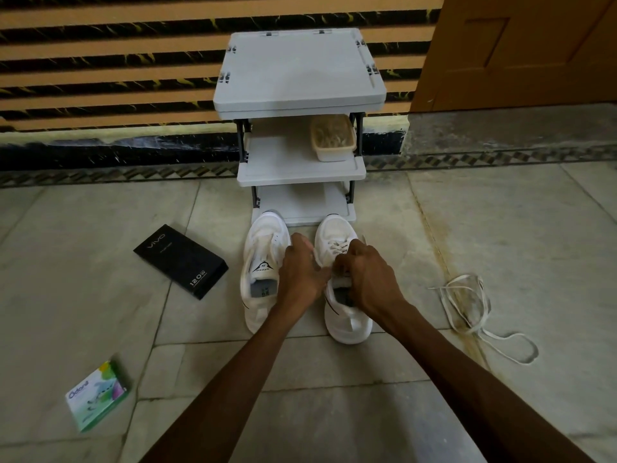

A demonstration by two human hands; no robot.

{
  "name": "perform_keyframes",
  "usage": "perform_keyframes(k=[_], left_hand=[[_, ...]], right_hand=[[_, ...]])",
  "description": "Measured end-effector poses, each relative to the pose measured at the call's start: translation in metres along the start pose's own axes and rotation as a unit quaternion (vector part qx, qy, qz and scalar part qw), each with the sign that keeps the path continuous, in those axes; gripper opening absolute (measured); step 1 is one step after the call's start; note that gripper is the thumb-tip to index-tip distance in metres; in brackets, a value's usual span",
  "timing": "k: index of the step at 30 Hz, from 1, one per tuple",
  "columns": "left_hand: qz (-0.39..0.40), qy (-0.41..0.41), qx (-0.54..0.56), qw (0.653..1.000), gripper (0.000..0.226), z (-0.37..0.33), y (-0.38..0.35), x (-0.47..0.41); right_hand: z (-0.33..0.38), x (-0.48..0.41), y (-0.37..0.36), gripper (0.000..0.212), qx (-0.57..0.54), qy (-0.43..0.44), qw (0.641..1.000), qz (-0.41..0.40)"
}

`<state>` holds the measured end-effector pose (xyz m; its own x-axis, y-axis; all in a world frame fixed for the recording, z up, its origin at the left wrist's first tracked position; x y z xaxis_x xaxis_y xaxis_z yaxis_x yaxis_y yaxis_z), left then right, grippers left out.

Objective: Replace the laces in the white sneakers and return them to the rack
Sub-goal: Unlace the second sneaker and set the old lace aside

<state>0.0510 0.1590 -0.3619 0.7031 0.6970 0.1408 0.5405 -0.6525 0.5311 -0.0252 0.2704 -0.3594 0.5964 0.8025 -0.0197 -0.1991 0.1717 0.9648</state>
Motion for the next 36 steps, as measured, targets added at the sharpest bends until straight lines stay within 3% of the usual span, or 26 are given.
perform_keyframes(k=[2,4,7,9,10,13,15,18,22,26,28,30,32,33,35,36], left_hand=[[-0.008,-0.023,-0.028,0.999,0.049,-0.002,0.001,0.002],[-0.009,-0.024,-0.047,0.999,0.044,-0.001,0.001,0.002],[0.0,-0.015,-0.026,1.0,0.03,-0.001,-0.001,0.001],[-0.006,-0.015,-0.028,0.999,0.023,-0.001,-0.002,0.001],[-0.007,-0.009,-0.024,1.0,0.021,0.0,-0.002,0.001],[-0.008,0.022,0.028,0.999,0.018,0.004,-0.002,0.002],[-0.004,0.033,0.045,0.998,0.017,0.007,-0.002,0.0],[0.009,0.039,0.059,0.997,0.016,0.007,-0.001,0.0],[0.032,0.072,0.094,0.992,0.013,0.005,0.003,-0.002],[0.048,0.113,0.162,0.979,0.012,0.007,0.004,-0.002],[0.047,0.111,0.161,0.98,0.012,0.008,0.003,-0.002],[0.044,0.113,0.157,0.98,0.011,0.008,0.004,-0.003],[0.039,0.118,0.151,0.981,0.01,0.008,0.003,-0.003],[0.034,0.116,0.142,0.982,0.01,0.009,0.002,-0.003],[0.025,0.107,0.13,0.985,0.01,0.008,0.0,-0.001],[0.021,0.104,0.127,0.986,0.009,0.008,0.0,0.0]], right_hand=[[-0.006,-0.002,-0.006,0.025,-0.056,-0.027,0.998,-0.008],[-0.016,0.005,-0.008,0.019,-0.184,-0.123,0.972,-0.078],[-0.03,0.02,-0.014,0.042,-0.386,-0.307,0.859,-0.135],[-0.03,0.019,-0.013,0.03,-0.521,-0.352,0.773,-0.084],[-0.031,0.017,-0.008,0.02,-0.529,-0.347,0.772,-0.052],[-0.036,0.009,0.008,0.039,-0.279,-0.248,0.927,-0.025],[-0.027,0.01,0.019,0.041,-0.117,-0.151,0.979,-0.076],[-0.007,0.008,0.017,0.027,0.041,-0.036,0.993,-0.105],[0.007,-0.001,0.008,0.024,0.128,0.027,0.989,-0.074],[0.006,-0.004,0.007,0.02,0.049,-0.002,0.998,-0.039],[-0.003,-0.006,0.018,0.011,-0.057,-0.042,0.992,-0.101],[-0.016,-0.007,0.044,0.014,-0.204,-0.104,0.947,-0.225],[-0.028,-0.008,0.067,0.018,-0.442,-0.187,0.825,-0.297],[-0.028,-0.008,0.072,0.017,-0.578,-0.215,0.74,-0.269],[-0.02,-0.004,0.062,0.019,-0.777,-0.239,0.567,-0.137],[-0.016,-0.003,0.054,0.02,-0.797,-0.248,0.544,-0.08]])
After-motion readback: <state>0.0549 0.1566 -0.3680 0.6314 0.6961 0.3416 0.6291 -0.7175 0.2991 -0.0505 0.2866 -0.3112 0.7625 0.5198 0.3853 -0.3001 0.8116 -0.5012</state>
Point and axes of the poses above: each hand's wrist, its own x-axis away from the middle knuckle, its own y-axis out of the back of the hand, z = x × y, the point moved 2 cm from there along -x, towards the middle knuckle, and after that the axes turned 4 degrees about x, right-handed, at the moved point
